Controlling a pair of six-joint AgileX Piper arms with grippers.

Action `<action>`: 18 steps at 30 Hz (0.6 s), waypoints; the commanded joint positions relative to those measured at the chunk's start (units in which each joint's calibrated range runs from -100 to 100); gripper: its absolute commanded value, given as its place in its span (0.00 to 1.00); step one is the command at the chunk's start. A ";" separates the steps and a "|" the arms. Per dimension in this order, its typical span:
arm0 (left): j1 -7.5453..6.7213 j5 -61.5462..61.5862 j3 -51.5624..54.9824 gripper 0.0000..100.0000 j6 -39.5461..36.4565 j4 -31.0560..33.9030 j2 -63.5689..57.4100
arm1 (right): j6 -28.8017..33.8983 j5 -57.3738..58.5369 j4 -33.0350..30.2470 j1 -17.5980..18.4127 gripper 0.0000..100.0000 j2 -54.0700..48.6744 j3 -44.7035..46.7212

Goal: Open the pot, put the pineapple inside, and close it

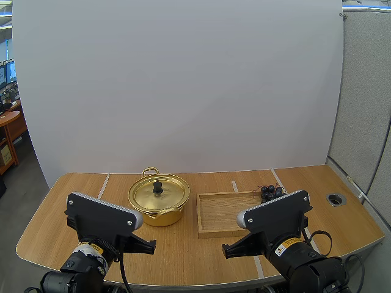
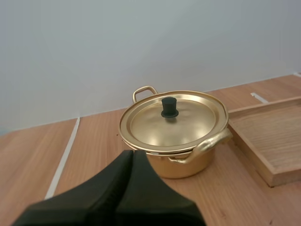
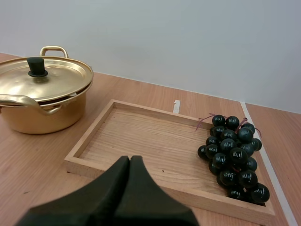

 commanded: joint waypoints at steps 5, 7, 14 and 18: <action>0.44 0.35 0.17 0.00 -6.12 0.40 -0.16 | 0.15 -0.40 0.47 -0.21 0.00 -0.38 0.00; 0.44 0.35 0.17 0.00 -6.02 0.40 -0.16 | 0.15 -0.40 0.47 -0.21 0.00 -0.38 0.00; 0.44 0.35 0.17 0.00 -5.92 0.40 -0.16 | 0.15 -0.40 0.47 -0.21 0.00 -0.38 0.00; 0.44 -0.26 0.17 0.00 -4.65 0.40 -0.16 | 0.15 -0.40 0.47 -0.21 0.00 -0.38 0.00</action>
